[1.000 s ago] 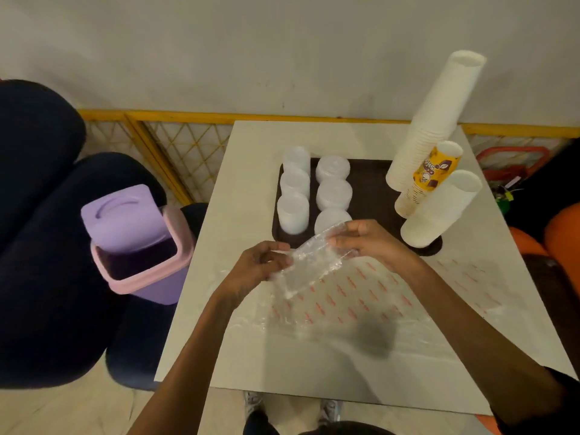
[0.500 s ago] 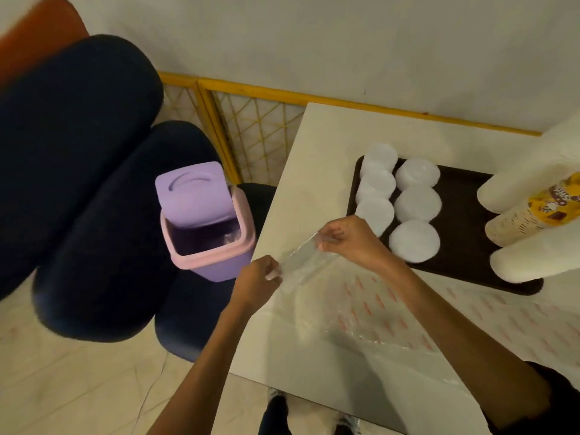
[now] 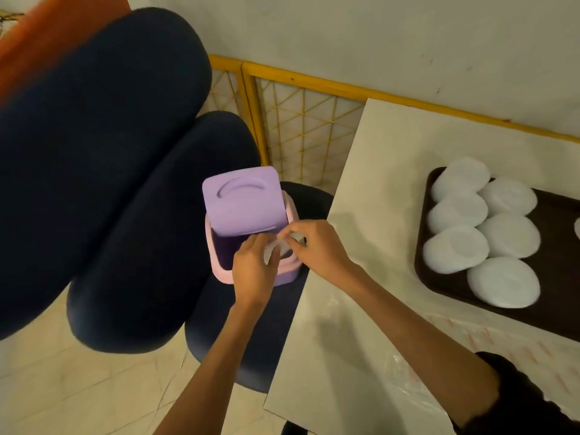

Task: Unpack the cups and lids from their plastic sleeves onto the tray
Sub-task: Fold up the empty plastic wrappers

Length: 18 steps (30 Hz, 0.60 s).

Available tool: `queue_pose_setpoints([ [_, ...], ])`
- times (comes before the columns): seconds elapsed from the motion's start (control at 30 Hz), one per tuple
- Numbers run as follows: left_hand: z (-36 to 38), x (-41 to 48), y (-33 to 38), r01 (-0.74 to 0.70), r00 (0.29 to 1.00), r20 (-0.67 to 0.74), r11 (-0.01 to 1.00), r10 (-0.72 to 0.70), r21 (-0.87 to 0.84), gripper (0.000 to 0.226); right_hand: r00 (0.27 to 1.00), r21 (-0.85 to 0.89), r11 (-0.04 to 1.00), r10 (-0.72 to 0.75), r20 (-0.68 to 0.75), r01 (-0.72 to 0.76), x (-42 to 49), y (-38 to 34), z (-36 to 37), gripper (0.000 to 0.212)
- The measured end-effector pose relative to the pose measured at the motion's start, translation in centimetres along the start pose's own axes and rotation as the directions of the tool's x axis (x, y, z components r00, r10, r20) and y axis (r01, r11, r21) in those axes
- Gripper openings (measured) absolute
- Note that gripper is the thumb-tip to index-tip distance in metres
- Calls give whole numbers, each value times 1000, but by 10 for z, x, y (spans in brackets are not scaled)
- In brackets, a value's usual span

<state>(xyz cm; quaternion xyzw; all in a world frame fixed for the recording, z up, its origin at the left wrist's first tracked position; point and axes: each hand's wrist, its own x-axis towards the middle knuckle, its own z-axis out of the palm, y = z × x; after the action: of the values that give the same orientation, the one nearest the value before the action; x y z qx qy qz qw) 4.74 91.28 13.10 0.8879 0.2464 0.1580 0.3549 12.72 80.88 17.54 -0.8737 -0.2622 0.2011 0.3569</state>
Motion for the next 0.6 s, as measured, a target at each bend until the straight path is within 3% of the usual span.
queue_pose_setpoints([
  [0.2,4,16,-32,10,999,52,999,-8,-36,16,998,-117,993,24,64,-17,26,9,36,28],
  [0.37,18,23,-70,76,979,181,993,-91,85,18,983,-197,979,81,163,-48,40,24,65,40],
  [0.5,22,23,-81,171,945,249,970,-212,175,32,986,-215,976,57,157,-23,35,34,73,49],
  [0.6,24,20,-78,158,947,251,972,-198,172,37,987,-195,980,65,145,-36,29,38,70,49],
])
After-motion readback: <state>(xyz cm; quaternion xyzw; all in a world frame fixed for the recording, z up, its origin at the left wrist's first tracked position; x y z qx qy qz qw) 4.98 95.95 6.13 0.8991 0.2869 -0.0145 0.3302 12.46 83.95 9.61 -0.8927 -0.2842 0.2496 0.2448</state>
